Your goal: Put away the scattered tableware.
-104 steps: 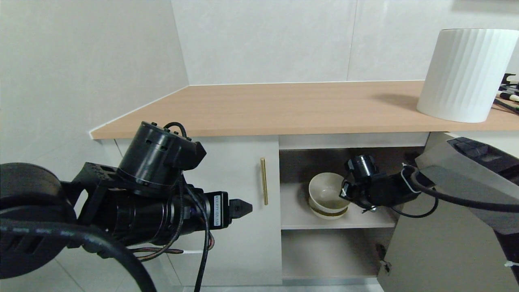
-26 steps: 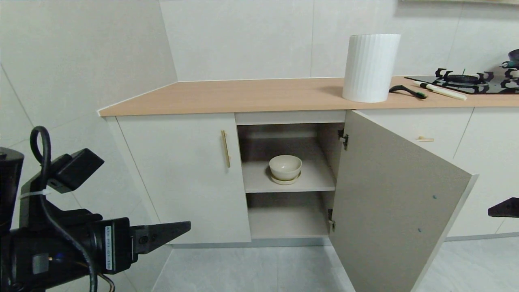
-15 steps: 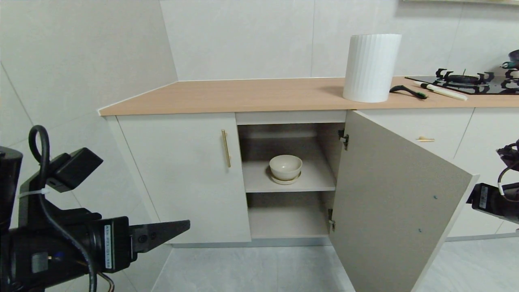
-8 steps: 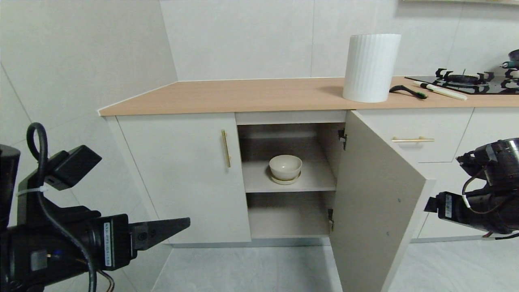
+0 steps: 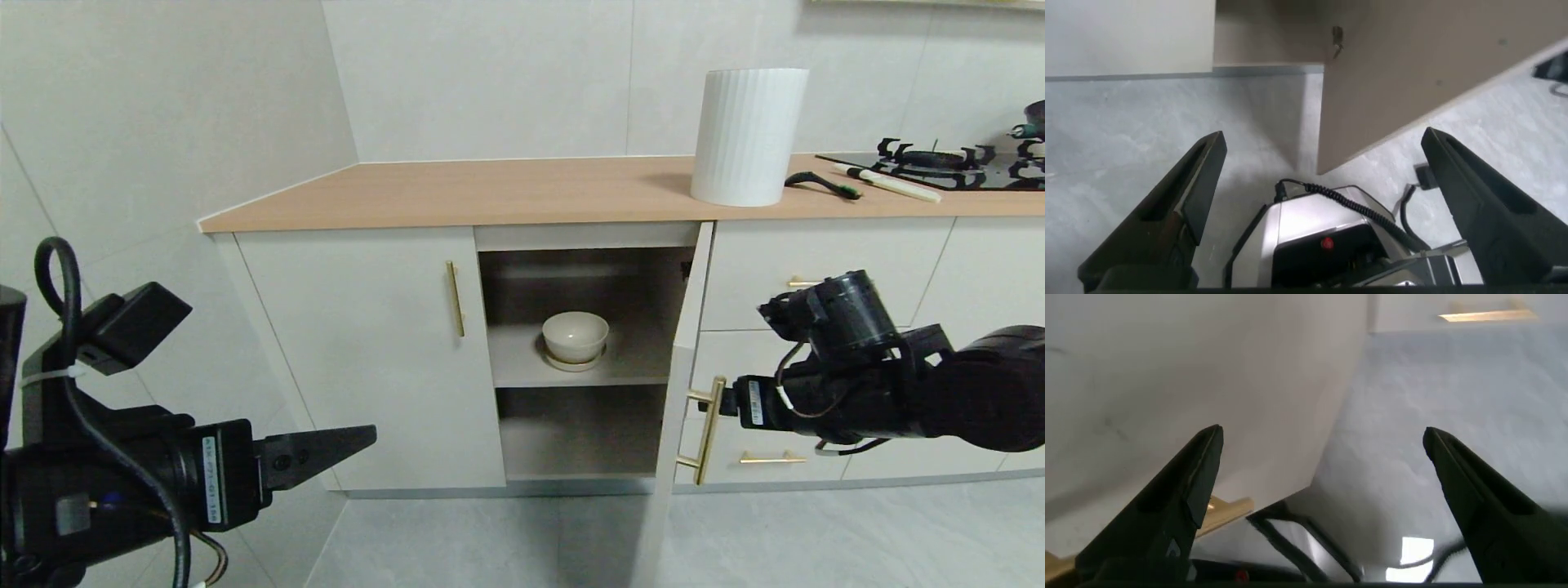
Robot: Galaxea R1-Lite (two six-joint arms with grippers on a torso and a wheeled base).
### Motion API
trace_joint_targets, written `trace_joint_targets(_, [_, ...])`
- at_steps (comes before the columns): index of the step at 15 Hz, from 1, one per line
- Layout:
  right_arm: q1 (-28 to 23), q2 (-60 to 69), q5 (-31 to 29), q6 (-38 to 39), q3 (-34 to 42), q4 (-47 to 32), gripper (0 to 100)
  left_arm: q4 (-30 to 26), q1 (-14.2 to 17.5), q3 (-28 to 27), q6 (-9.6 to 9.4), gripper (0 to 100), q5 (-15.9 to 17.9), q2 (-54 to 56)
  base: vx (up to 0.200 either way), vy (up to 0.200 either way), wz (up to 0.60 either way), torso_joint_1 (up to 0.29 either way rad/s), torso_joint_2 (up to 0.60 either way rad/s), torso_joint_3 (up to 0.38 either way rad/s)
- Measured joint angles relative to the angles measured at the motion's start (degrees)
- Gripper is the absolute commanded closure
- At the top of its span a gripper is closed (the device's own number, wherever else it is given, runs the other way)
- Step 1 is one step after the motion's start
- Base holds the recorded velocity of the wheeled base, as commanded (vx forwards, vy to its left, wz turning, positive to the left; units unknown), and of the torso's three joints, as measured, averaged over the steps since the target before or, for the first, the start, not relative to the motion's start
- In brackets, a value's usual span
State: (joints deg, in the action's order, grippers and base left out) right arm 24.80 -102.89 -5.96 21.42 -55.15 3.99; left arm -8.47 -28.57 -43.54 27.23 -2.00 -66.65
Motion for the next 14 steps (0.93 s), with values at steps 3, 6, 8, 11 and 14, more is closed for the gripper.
trace_joint_targets(3, [1.4,-5.0,0.5,-0.1,-5.9,-0.1,0,0.0,0.0,-0.1,-0.13,0,-1.4,0.1,0.000,0.000,0.00,0.000,0.00,0.000])
trace_joint_targets(6, [1.7,-8.1,1.6,0.0,-8.4,0.0,0,0.0,0.0,-0.1,-0.26,0,-2.4,0.0,0.000,0.000,0.00,0.000,0.00,0.000])
trace_joint_targets(8, [1.7,-9.3,1.8,0.1,-8.9,0.0,0,0.0,0.0,-0.1,-0.22,0,-2.5,-0.2,0.000,0.000,0.00,0.000,0.00,0.000])
trace_joint_targets(11, [1.9,-10.4,1.7,0.2,-9.1,0.1,0,-0.1,0.0,-0.1,-0.50,0,-2.5,-0.2,0.067,0.000,0.00,0.001,0.00,0.001])
trace_joint_targets(14, [3.3,-10.8,1.7,1.4,-9.0,0.0,0,-0.2,0.0,0.1,-1.18,0,-2.5,-0.1,0.200,0.000,0.00,-0.005,0.00,0.004])
